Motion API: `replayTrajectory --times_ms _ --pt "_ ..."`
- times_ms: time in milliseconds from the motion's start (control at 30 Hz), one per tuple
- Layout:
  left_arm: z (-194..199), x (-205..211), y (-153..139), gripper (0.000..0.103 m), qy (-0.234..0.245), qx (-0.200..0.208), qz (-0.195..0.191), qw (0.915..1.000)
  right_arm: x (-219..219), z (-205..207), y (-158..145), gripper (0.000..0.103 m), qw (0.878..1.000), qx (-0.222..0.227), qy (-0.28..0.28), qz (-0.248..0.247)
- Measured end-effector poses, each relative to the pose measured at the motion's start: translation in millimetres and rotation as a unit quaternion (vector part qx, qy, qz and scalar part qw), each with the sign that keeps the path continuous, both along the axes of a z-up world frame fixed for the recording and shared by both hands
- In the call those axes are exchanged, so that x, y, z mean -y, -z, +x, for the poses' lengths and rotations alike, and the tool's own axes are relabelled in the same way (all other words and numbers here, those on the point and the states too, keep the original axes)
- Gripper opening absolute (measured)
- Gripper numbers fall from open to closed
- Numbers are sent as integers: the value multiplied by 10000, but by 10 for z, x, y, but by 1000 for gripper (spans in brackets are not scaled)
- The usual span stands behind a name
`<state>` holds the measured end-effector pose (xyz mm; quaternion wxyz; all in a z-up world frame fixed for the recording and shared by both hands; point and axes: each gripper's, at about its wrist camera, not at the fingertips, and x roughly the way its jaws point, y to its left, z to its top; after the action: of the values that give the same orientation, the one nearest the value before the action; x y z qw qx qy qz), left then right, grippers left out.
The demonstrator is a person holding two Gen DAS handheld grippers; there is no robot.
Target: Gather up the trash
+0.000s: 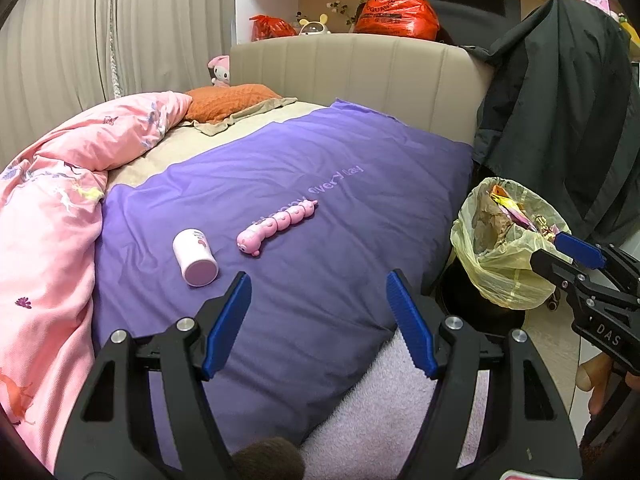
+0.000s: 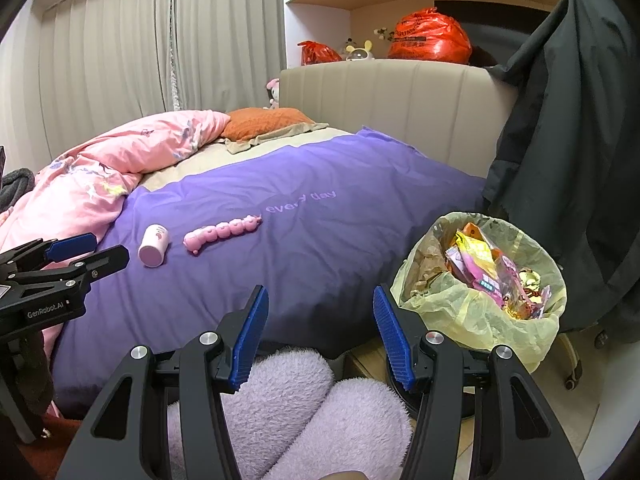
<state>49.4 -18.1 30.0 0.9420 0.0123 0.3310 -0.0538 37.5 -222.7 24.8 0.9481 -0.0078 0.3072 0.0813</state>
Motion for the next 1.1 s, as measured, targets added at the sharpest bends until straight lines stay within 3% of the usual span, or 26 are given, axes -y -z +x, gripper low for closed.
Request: replayTrajectory --times_ms 1100 --pt "30 -44 37 67 65 -21 -27 10000 5 -5 19 52 10000 -7 -6 3"
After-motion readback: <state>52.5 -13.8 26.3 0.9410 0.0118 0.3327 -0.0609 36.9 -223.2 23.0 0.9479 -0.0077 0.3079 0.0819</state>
